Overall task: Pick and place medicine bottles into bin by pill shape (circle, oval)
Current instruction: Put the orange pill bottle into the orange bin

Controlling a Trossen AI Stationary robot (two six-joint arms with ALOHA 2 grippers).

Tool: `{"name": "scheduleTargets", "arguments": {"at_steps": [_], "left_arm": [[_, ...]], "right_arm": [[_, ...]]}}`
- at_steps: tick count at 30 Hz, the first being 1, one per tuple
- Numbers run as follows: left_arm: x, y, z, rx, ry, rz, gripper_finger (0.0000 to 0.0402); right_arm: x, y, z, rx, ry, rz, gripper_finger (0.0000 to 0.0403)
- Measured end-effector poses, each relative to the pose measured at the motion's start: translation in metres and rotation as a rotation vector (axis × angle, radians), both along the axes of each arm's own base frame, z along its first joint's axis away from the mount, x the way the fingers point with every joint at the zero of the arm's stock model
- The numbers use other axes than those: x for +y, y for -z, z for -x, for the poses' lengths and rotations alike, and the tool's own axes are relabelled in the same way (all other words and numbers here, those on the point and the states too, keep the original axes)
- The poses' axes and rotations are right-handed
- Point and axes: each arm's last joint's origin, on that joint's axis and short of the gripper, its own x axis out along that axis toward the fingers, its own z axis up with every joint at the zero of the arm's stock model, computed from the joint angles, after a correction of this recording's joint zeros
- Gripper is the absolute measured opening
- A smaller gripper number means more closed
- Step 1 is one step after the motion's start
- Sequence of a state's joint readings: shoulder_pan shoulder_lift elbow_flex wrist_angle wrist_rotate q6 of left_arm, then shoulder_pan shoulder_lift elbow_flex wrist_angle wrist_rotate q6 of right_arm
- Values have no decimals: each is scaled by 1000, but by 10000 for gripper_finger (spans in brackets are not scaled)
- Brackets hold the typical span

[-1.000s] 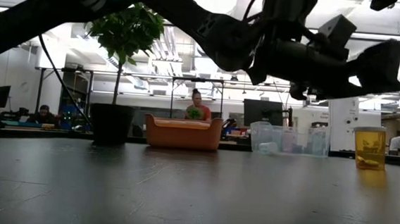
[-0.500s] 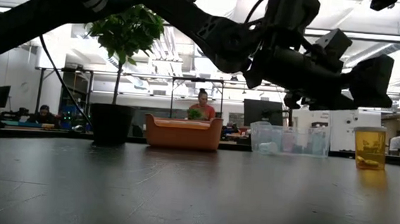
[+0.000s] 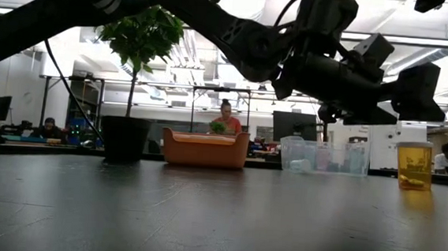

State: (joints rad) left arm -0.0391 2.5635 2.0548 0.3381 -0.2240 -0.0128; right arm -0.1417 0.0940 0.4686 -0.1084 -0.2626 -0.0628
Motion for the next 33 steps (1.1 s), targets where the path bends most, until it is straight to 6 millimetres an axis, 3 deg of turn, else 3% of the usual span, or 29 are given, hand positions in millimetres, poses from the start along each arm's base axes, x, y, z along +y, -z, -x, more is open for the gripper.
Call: {"name": "scheduleTargets", "arguments": {"at_steps": [9, 17, 24, 33], "left_arm": [[4, 21, -2, 43, -22, 4, 349], [4, 23, -2, 51, 7, 9, 349], [4, 50, -5, 31, 1, 59, 349], [12, 57, -6, 3, -10, 61, 349]], "right_arm": [[0, 0, 0, 3, 0, 0, 185], [0, 1, 0, 7, 1, 0, 185], [0, 1, 0, 8, 1, -1, 185], [0, 1, 0, 8, 1, 0, 185]]}}
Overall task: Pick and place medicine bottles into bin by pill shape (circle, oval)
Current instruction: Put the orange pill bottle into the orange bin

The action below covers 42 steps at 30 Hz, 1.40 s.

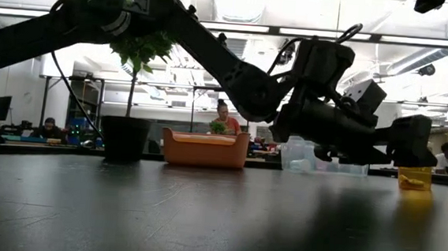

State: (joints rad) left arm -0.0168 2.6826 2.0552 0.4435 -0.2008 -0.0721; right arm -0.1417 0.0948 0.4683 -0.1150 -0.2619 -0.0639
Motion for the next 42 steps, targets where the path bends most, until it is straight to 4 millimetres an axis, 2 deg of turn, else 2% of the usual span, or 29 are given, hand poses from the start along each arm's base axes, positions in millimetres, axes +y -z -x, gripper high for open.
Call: {"name": "scheduleTargets", "arguments": {"at_steps": [9, 42], "left_arm": [[-1, 11, -1, -29, 14, 2, 300], [2, 5, -2, -77, 52, 0, 169]], "right_arm": [[0, 0, 0, -1, 1, 2, 185], [0, 0, 0, -2, 3, 6, 185]]}}
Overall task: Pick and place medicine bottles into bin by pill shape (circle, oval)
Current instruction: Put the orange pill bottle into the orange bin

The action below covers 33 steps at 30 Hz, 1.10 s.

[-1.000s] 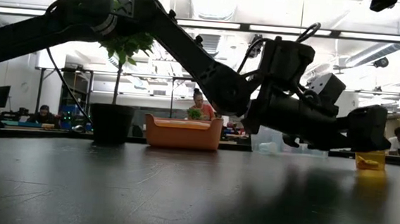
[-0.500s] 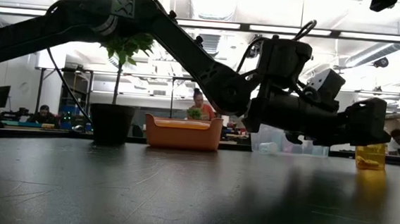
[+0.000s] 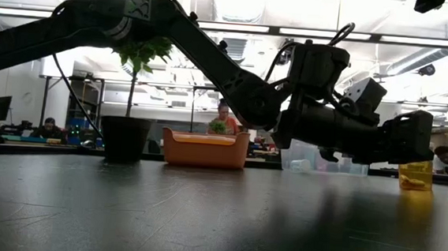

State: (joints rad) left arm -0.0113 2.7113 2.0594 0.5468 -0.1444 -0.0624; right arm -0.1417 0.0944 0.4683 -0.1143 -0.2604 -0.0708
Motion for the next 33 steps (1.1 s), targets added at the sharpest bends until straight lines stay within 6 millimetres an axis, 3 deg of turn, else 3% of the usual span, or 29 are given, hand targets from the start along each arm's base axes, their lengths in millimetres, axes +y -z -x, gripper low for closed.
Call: {"name": "scheduleTargets", "arguments": {"at_steps": [9, 24, 27, 33], "left_arm": [[-6, -14, 1, -7, -48, -34, 167], [-28, -92, 16, 97, -31, -147, 166], [-33, -103, 26, 125, -40, -177, 166], [-37, -130, 65, 161, -69, -216, 166]], "right_arm": [[0, 0, 0, 0, 0, -1, 185], [0, 0, 0, 3, -3, -18, 185], [0, 0, 0, 4, -5, -25, 185], [0, 0, 0, 5, -5, -26, 185]]}}
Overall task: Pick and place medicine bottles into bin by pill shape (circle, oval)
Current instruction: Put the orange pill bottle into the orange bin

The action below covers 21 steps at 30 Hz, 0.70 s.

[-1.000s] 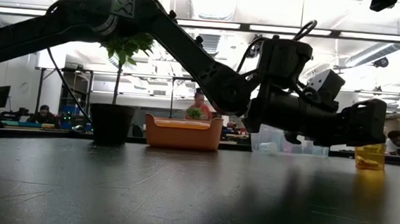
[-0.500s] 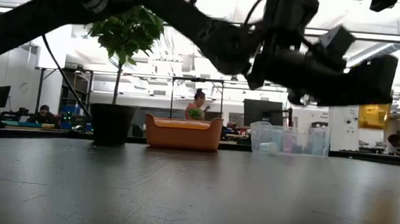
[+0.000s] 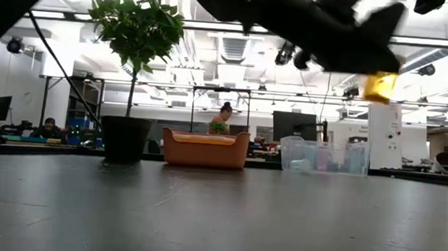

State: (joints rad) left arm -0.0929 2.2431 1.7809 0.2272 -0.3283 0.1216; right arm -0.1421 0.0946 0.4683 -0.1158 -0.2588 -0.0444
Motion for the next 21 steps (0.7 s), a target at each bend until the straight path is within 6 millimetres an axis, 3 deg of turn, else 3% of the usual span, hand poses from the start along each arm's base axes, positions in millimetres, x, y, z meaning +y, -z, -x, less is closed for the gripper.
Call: {"name": "scheduleTargets", "arguments": {"at_steps": [10, 15, 18, 21], "left_arm": [[-3, -22, 90, 64, -31, -16, 166], [-10, -20, 130, 94, -34, -31, 166], [-15, -21, 152, 98, -14, -26, 166], [-18, -19, 173, 98, 4, 13, 166]], "right_arm": [[-7, 4, -21, 95, 131, -63, 185], [-11, 6, -49, 167, 150, -73, 185], [-16, 18, -84, 320, 154, -82, 185], [-20, 25, -106, 412, 154, -71, 185]]}}
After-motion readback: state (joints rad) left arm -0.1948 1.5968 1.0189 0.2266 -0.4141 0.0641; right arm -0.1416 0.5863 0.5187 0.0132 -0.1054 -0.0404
